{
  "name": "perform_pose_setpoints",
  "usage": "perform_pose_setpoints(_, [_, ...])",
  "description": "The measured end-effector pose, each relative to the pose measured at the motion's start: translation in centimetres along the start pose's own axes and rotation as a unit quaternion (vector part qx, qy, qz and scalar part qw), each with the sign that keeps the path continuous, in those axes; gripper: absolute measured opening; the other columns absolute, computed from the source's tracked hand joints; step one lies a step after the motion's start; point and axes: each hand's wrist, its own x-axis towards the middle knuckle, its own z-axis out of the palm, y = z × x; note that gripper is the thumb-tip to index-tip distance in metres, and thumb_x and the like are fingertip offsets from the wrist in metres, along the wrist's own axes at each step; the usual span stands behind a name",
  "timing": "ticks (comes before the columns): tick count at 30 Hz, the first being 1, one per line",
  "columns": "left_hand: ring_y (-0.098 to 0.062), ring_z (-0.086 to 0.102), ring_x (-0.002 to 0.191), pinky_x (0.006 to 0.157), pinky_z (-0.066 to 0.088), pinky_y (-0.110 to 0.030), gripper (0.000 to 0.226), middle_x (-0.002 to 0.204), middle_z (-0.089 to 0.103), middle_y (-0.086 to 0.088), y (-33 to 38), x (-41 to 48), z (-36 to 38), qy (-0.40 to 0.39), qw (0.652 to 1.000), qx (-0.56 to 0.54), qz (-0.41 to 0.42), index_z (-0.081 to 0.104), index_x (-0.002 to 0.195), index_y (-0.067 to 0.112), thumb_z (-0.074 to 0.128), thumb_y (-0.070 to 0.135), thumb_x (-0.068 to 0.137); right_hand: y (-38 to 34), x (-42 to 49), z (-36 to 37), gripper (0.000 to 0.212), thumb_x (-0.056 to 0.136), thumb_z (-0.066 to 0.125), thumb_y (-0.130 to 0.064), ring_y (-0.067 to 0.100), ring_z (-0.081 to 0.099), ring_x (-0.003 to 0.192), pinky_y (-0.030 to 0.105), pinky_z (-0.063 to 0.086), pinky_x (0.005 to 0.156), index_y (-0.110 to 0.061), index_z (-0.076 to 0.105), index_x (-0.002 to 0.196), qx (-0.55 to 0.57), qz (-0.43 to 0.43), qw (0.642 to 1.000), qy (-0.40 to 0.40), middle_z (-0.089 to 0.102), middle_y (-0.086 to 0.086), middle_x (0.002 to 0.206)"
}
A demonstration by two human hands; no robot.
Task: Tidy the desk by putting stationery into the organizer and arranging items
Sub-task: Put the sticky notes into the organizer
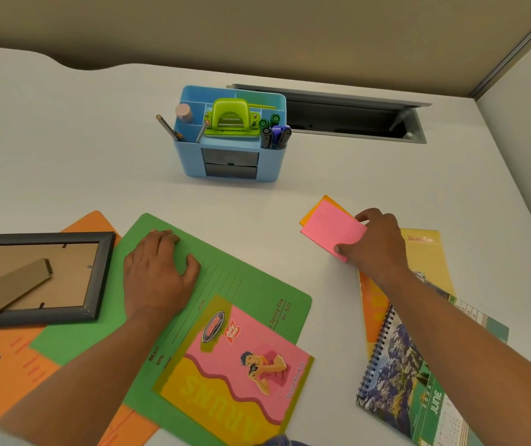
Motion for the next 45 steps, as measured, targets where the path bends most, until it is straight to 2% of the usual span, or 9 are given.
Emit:
perform_pose_setpoints(10, [-0.024,0.044,0.126,0.103,0.036,-0.045,0.040,0.124,0.054,-0.004,-0.1,-0.1,0.1,-0.002,1.000,0.003,-0.001,0.054,0.117,0.014,0.052,0.042,0.088,0.5,-0.7,0.3,0.056,0.067,0.084,-0.006,0.015,0.062,0.073,0.026,0.046,0.071,-0.015,0.058,0.116,0.139,-0.020,0.988,0.066,0.052,0.001,0.109])
perform_pose_setpoints(14, [-0.024,0.044,0.126,0.104,0.035,-0.045,0.040,0.124,0.054,-0.005,0.0,-0.1,0.1,-0.005,1.000,0.003,-0.002,0.054,0.118,0.014,0.053,0.041,0.088,0.4,-0.8,-0.1,0.031,0.072,0.081,-0.007,0.006,0.060,0.070,0.016,0.046,0.062,-0.018,0.064,0.095,0.185,-0.008,0.981,0.049,0.065,-0.002,0.087])
perform_pose_setpoints(18, [-0.023,0.044,0.125,0.103,0.036,-0.044,0.044,0.123,0.055,-0.004,0.0,-0.2,0.1,-0.005,1.000,0.003,-0.003,0.055,0.117,0.014,0.047,0.045,0.086,0.0,-0.9,-0.7,0.017,0.077,0.078,-0.009,0.015,0.067,0.079,0.031,0.056,0.070,-0.021,0.069,0.086,0.239,-0.020,0.970,0.028,0.070,-0.003,0.083])
perform_pose_setpoints(24, [-0.024,0.046,0.124,0.102,0.037,-0.044,0.045,0.122,0.055,-0.003,0.0,-0.3,-0.1,-0.006,1.000,0.001,-0.002,0.056,0.116,0.014,0.045,0.045,0.085,-2.2,0.3,-3.9,0.012,0.084,0.073,-0.009,0.010,0.064,0.077,0.035,0.058,0.075,-0.017,0.069,0.092,0.278,-0.091,0.952,0.091,0.068,-0.005,0.084])
perform_pose_setpoints(28, [-0.025,0.046,0.125,0.102,0.037,-0.044,0.046,0.122,0.056,-0.003,0.0,-0.4,-0.1,-0.009,1.000,0.000,-0.003,0.057,0.115,0.014,0.045,0.046,0.084,-5.2,3.1,-7.4,0.012,0.088,0.070,-0.015,0.023,0.067,0.091,0.043,0.061,0.066,-0.018,0.066,0.099,0.321,-0.130,0.931,0.114,0.067,0.001,0.096])
perform_pose_setpoints(31, [-0.024,0.046,0.126,0.102,0.037,-0.043,0.047,0.122,0.056,-0.002,0.1,-0.3,-0.2,-0.012,1.000,0.000,-0.005,0.058,0.115,0.015,0.043,0.047,0.084,-8.5,5.6,-9.8,0.019,0.089,0.066,-0.006,0.024,0.067,0.093,0.045,0.061,0.069,-0.015,0.067,0.105,0.296,-0.189,0.930,0.112,0.067,0.004,0.098])
perform_pose_setpoints(36, [-0.023,0.046,0.127,0.103,0.037,-0.042,0.048,0.124,0.056,-0.001,0.0,-0.2,-0.3,-0.018,1.000,0.000,-0.008,0.059,0.115,0.016,0.042,0.048,0.084,-15.5,8.9,-11.8,0.037,0.083,0.056,0.007,0.012,0.063,0.084,0.014,0.051,0.075,-0.017,0.071,0.106,0.154,-0.303,0.934,0.115,0.068,-0.004,0.096])
perform_pose_setpoints(41, [-0.022,0.047,0.127,0.103,0.036,-0.041,0.047,0.123,0.056,0.001,0.0,0.0,-0.3,-0.016,1.000,-0.003,-0.010,0.060,0.114,0.016,0.043,0.047,0.083,-20.1,12.6,-10.7,0.025,0.086,0.058,-0.002,0.021,0.063,0.088,0.035,0.055,0.080,-0.011,0.074,0.102,0.032,-0.394,0.907,0.145,0.070,0.007,0.098])
perform_pose_setpoints(45, [-0.021,0.046,0.127,0.103,0.035,-0.040,0.046,0.123,0.056,0.001,-0.1,0.0,-0.2,-0.016,1.000,-0.002,-0.012,0.060,0.114,0.016,0.044,0.047,0.083,-22.3,14.8,-8.7,0.023,0.089,0.055,-0.005,0.023,0.060,0.090,0.039,0.052,0.079,-0.010,0.073,0.101,-0.041,-0.433,0.891,0.128,0.068,0.009,0.098])
